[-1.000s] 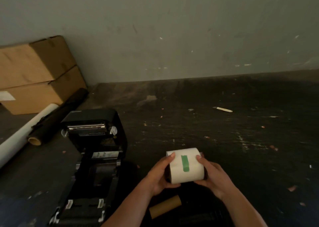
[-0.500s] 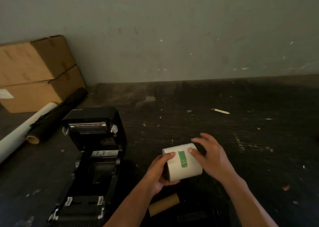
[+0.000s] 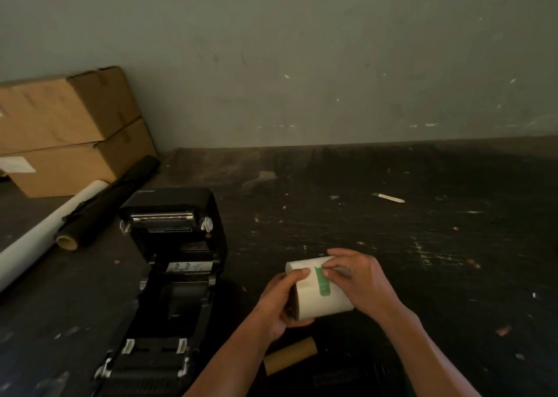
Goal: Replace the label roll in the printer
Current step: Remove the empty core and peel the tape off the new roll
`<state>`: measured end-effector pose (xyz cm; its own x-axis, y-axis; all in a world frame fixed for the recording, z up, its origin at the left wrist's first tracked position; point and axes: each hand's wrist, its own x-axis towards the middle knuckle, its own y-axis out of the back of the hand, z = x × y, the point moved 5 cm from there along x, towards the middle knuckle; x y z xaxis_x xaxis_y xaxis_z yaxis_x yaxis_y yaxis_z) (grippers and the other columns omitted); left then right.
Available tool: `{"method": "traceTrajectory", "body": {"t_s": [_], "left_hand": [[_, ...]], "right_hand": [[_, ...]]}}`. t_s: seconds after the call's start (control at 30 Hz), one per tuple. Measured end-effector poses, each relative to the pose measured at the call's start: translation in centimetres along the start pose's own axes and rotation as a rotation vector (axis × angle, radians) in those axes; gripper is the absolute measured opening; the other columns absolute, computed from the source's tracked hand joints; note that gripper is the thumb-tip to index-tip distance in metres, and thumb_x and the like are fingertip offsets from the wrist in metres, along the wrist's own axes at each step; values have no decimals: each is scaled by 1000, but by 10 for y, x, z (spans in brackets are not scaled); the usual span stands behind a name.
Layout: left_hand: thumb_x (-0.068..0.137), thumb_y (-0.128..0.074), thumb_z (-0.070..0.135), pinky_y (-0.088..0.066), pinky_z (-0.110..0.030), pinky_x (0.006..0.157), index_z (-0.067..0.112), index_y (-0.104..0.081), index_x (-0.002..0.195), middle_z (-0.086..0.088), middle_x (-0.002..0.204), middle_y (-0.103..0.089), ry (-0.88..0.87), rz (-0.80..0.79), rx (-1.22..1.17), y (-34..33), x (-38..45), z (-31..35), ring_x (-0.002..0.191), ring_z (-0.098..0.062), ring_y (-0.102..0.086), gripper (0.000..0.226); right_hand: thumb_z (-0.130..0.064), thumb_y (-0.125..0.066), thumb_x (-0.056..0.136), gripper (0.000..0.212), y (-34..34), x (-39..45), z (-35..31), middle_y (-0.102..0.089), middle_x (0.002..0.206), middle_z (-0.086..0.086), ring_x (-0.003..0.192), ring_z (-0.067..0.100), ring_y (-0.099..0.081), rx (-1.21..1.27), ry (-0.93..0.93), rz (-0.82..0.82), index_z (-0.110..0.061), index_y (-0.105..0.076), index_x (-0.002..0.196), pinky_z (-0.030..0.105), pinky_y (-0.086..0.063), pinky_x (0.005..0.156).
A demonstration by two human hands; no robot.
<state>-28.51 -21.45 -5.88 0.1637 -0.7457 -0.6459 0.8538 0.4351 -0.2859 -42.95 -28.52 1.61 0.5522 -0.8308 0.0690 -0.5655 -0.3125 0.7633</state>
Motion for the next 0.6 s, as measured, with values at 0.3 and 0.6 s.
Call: {"method": "traceTrajectory", "body": {"t_s": [0.3, 0.6], "left_hand": [[35, -90, 45, -58, -49, 67, 26, -58, 117, -16, 119, -58, 5, 71, -57, 4, -2, 0, 104, -37, -59, 91], [50, -85, 39, -55, -53, 72, 25, -52, 118, -19, 119, -56, 19, 137, -302, 32, -4, -1, 104, -41, -57, 76]], "right_hand": [[-18, -60, 91, 11, -3, -7, -5, -51, 120, -17, 110, -4, -46, 134, 78, 43, -29, -61, 90, 20, -37, 97], [-23, -57, 92, 12, -6, -19, 62, -64, 95, -10, 77, 3, -63, 392, -308, 184, -29, -64, 100, 15, -44, 60]]}}
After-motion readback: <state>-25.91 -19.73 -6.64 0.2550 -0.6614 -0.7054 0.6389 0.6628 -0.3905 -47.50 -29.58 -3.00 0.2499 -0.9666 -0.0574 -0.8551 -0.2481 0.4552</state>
